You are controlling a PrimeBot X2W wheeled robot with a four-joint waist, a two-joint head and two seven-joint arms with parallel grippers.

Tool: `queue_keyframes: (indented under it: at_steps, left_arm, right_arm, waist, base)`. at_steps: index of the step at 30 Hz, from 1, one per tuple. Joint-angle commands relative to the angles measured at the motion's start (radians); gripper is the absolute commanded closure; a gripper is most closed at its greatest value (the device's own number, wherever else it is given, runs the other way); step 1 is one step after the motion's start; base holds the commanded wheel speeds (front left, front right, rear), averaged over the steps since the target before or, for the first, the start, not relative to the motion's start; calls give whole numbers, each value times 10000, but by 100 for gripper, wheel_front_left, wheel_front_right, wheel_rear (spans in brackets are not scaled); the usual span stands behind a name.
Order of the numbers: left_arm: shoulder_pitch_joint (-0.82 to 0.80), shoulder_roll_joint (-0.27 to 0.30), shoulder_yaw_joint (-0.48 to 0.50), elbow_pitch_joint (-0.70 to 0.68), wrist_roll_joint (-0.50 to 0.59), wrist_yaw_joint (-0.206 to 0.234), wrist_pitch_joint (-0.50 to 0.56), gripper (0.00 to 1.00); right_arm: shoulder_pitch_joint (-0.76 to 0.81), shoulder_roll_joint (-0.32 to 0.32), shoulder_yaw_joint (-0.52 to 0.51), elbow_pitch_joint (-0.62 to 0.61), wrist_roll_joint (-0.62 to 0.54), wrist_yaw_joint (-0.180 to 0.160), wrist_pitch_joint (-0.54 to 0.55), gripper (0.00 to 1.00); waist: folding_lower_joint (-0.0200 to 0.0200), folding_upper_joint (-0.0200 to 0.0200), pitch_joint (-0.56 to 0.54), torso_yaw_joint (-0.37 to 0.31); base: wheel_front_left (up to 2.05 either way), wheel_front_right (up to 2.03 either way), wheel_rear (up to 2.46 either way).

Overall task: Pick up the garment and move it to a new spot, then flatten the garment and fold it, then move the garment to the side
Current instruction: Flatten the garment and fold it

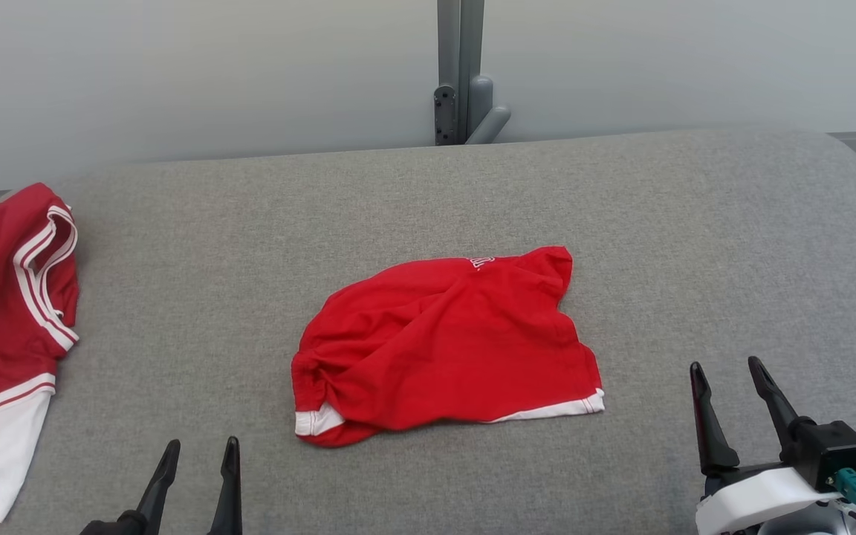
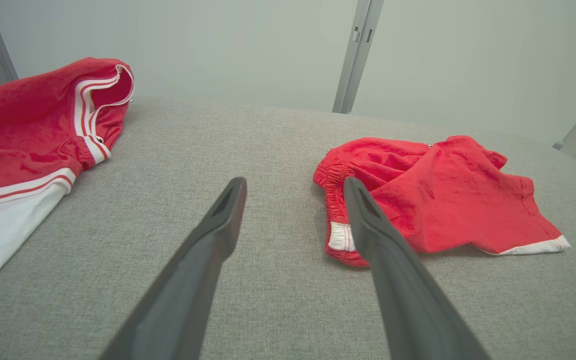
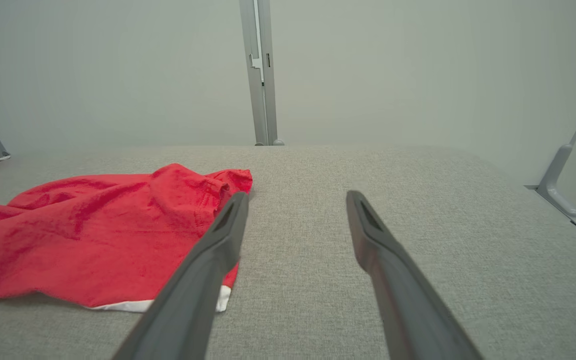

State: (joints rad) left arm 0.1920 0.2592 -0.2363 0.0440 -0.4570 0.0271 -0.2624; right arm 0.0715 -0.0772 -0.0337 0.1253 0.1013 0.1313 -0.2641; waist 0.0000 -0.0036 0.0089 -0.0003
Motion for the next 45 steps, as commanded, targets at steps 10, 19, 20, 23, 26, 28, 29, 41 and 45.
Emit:
queue_keyframes:
  at_steps: [10,19,20,23,26,28,29,41,45]
  left_arm:
    - [36,-540,1042,555,1070,-1104,-32,0]
    - [-174,-831,1269,730,1306,-1416,-32,0]
    - [-243,-856,1201,779,1249,-1439,-32,0]
    - [-540,-743,841,1136,1115,-1514,-32,0]
    - [-921,-575,429,1595,1009,-1568,146,0]
    - [-1182,-516,232,1870,855,-1567,317,0]
    - [-1322,-466,139,1986,797,-1573,398,0]
    - [-2508,-235,-682,2836,77,-1586,880,0]
    - [-2768,-90,-992,3047,-234,-1587,839,0]
  right_arm:
    - [54,-42,312,341,-92,-11,-4,0]
    - [-216,-74,705,593,22,-11,-4,0]
    - [-282,-130,820,749,32,-11,-4,0]
    - [-782,-395,1481,1536,190,-11,138,0]
    - [-1416,-584,2016,2239,342,-11,477,0]
    - [-1829,-598,2301,2612,481,-11,623,0]
    - [-2041,-620,2444,2809,508,-11,700,0]
    - [-3299,-634,3380,4486,1015,-11,945,0]
    - [-3451,-628,3551,4784,1135,-11,869,0]
  waist:
    - [0,36,-146,42]
    - [0,36,15,-38]
    - [0,36,103,-51]
    - [0,36,367,-99]
    - [0,36,630,-138]
    - [0,36,803,-152]
    - [0,36,891,-151]
    - [0,36,1690,-33]
    - [0,36,1848,-78]
  base:
    - [0,0,0]
    - [0,0,0]
    - [0,0,0]
    - [0,0,0]
    - [0,0,0]
    - [0,0,0]
    - [0,0,0]
    - [0,0,0]
    - [0,0,0]
